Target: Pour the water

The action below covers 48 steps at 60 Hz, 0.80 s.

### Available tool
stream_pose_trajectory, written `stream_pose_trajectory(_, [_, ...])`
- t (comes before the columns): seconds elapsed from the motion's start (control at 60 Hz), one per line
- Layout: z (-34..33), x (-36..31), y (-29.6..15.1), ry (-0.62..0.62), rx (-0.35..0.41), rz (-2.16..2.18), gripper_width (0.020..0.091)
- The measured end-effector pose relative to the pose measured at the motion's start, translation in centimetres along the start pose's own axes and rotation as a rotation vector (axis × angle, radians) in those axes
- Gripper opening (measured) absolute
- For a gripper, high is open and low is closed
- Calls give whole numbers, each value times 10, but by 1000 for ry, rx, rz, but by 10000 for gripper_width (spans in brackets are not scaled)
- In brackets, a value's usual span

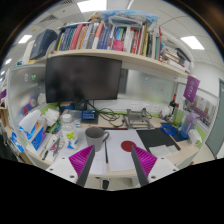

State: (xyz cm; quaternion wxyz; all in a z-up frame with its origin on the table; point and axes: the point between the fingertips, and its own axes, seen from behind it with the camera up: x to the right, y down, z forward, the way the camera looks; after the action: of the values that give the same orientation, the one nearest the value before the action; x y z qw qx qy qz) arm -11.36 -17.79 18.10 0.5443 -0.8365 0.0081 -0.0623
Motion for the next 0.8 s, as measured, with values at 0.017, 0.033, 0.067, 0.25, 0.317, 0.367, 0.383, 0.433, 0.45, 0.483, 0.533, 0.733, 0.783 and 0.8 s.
stream_pose_trajectory(0.017, [2,-14,3,-5,-3,5,751])
stream_pose_trajectory(0.033, [4,-27,5,-9,-5,11,751])
stream_pose_trajectory(0.067, [8,-50,8,-14,0,22,745])
stream_pose_trajectory(0.25, [54,-135,9,34,23,59,749])
stream_pose_trajectory(0.317, [77,-164,1,7,51,81,749])
stream_pose_trajectory(0.367, [94,-181,-1,-20,67,101,751])
stream_pose_trajectory(0.383, [99,-185,-1,-23,69,104,751])
stream_pose_trajectory(0.433, [114,-190,5,-16,62,100,749])
stream_pose_trajectory(0.45, [119,-190,7,-11,57,98,749])
stream_pose_trajectory(0.483, [127,-191,12,-1,50,93,754])
stream_pose_trajectory(0.533, [139,-189,18,17,37,92,753])
stream_pose_trajectory(0.733, [174,-198,29,-11,37,104,781])
stream_pose_trajectory(0.783, [180,-197,29,-10,40,98,784])
stream_pose_trajectory(0.8, [182,-196,29,-8,43,97,782])
